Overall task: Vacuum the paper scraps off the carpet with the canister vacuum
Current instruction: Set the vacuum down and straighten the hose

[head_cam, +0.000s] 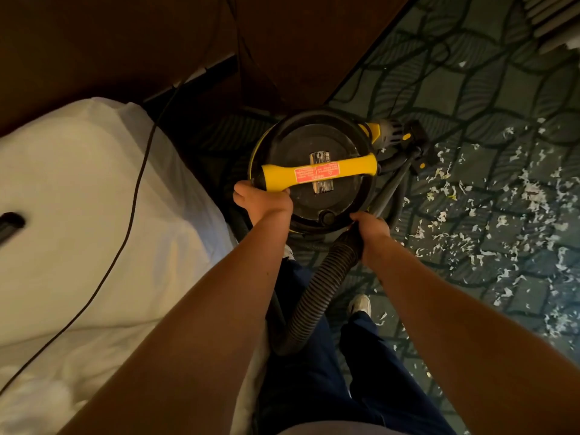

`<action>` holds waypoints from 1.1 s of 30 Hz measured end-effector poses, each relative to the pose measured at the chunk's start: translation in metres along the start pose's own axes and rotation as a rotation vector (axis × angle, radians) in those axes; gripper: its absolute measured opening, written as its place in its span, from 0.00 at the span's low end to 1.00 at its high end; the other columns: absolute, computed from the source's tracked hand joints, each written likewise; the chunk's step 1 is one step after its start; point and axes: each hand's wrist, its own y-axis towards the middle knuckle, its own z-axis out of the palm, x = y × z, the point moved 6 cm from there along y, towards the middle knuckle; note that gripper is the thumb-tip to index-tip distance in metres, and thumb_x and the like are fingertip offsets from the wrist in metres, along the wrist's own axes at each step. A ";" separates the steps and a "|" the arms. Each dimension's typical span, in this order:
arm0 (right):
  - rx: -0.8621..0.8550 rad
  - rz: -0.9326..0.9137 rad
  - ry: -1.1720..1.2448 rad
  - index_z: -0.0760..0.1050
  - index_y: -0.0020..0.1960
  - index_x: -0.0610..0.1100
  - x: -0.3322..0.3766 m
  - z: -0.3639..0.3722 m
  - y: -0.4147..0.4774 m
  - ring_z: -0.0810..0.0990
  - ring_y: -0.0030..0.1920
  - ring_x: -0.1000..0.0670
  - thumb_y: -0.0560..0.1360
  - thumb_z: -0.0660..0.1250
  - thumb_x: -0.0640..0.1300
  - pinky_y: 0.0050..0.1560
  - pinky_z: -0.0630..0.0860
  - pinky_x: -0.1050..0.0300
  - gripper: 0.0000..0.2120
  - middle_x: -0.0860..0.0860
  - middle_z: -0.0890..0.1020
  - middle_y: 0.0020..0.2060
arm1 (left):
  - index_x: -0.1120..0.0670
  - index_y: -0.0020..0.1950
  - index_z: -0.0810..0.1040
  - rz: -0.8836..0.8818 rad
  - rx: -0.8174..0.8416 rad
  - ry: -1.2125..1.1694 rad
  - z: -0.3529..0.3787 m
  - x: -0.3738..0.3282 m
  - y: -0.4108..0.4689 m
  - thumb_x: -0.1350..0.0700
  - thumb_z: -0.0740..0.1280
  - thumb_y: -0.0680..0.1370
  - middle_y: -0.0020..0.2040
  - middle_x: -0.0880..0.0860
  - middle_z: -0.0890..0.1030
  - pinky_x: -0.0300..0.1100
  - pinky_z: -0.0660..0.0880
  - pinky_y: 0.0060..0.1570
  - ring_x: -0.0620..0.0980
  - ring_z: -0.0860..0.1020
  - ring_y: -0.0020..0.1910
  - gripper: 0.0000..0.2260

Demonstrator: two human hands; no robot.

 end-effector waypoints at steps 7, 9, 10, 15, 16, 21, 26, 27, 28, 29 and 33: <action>0.049 0.028 0.081 0.68 0.70 0.39 -0.001 -0.001 -0.002 0.79 0.32 0.47 0.77 0.64 0.37 0.27 0.77 0.57 0.21 0.42 0.80 0.43 | 0.56 0.67 0.65 0.033 -0.015 0.057 0.003 0.009 0.003 0.57 0.77 0.70 0.73 0.56 0.61 0.54 0.76 0.58 0.61 0.72 0.64 0.31; 0.060 0.040 0.077 0.69 0.71 0.39 -0.001 -0.007 -0.004 0.77 0.25 0.48 0.76 0.63 0.38 0.24 0.75 0.60 0.23 0.44 0.77 0.34 | 0.56 0.69 0.64 0.015 -0.060 0.023 0.003 0.009 -0.002 0.56 0.77 0.71 0.72 0.57 0.63 0.54 0.75 0.61 0.61 0.72 0.65 0.32; 0.059 0.037 0.073 0.69 0.71 0.39 0.000 -0.013 -0.005 0.77 0.25 0.48 0.76 0.63 0.38 0.24 0.75 0.60 0.23 0.44 0.77 0.34 | 0.57 0.71 0.63 -0.060 -0.073 0.011 0.005 0.012 -0.007 0.54 0.77 0.71 0.71 0.58 0.64 0.54 0.74 0.62 0.61 0.72 0.66 0.34; 0.039 -0.010 0.062 0.72 0.65 0.36 0.002 -0.061 -0.018 0.77 0.31 0.46 0.75 0.64 0.36 0.33 0.79 0.54 0.18 0.43 0.78 0.36 | 0.54 0.72 0.68 -0.625 0.289 0.005 0.038 0.027 -0.077 0.43 0.70 0.73 0.66 0.56 0.71 0.61 0.70 0.61 0.62 0.71 0.66 0.31; 0.040 -0.017 0.057 0.72 0.65 0.36 0.002 -0.071 -0.020 0.78 0.32 0.46 0.75 0.65 0.36 0.34 0.79 0.54 0.18 0.43 0.78 0.37 | 0.57 0.71 0.69 -0.635 0.389 0.037 0.047 0.026 -0.094 0.45 0.67 0.76 0.62 0.56 0.73 0.62 0.67 0.63 0.63 0.71 0.66 0.27; 0.051 -0.089 0.062 0.74 0.62 0.32 0.009 -0.120 -0.023 0.78 0.27 0.47 0.74 0.65 0.35 0.27 0.77 0.59 0.18 0.43 0.78 0.34 | 0.54 0.74 0.68 -0.505 0.664 0.185 0.088 0.006 -0.178 0.52 0.61 0.82 0.70 0.55 0.71 0.67 0.53 0.71 0.57 0.68 0.71 0.20; 0.108 -0.120 0.084 0.74 0.57 0.33 0.018 -0.171 -0.022 0.76 0.23 0.47 0.74 0.65 0.33 0.21 0.75 0.61 0.12 0.41 0.78 0.31 | 0.52 0.67 0.74 -0.252 0.802 0.396 0.154 -0.017 -0.237 0.53 0.57 0.83 0.56 0.51 0.76 0.62 0.54 0.71 0.53 0.75 0.54 0.14; 0.117 -0.127 0.093 0.74 0.57 0.33 0.020 -0.183 -0.020 0.76 0.21 0.48 0.74 0.65 0.34 0.20 0.74 0.61 0.11 0.41 0.78 0.30 | 0.51 0.64 0.75 -0.219 0.819 0.424 0.170 -0.019 -0.250 0.53 0.57 0.83 0.56 0.51 0.77 0.61 0.55 0.71 0.52 0.75 0.51 0.12; 0.128 -0.134 0.111 0.73 0.56 0.34 0.021 -0.195 -0.019 0.75 0.20 0.49 0.75 0.65 0.34 0.20 0.73 0.62 0.10 0.41 0.77 0.30 | 0.51 0.61 0.75 -0.191 0.826 0.445 0.185 -0.019 -0.260 0.53 0.57 0.83 0.56 0.51 0.77 0.61 0.57 0.70 0.52 0.75 0.49 0.11; 0.141 -0.137 0.128 0.73 0.55 0.35 0.022 -0.206 -0.017 0.75 0.21 0.49 0.76 0.65 0.34 0.20 0.73 0.62 0.09 0.42 0.77 0.30 | 0.52 0.59 0.76 -0.170 0.826 0.456 0.200 -0.018 -0.268 0.54 0.57 0.83 0.56 0.51 0.78 0.58 0.63 0.68 0.52 0.76 0.48 0.10; 0.205 -0.137 0.172 0.73 0.50 0.38 0.027 -0.249 -0.006 0.75 0.23 0.49 0.75 0.65 0.33 0.23 0.75 0.59 0.05 0.43 0.77 0.30 | 0.54 0.51 0.76 -0.082 0.772 0.448 0.255 -0.013 -0.295 0.56 0.59 0.82 0.48 0.53 0.78 0.40 0.67 0.34 0.49 0.72 0.33 0.07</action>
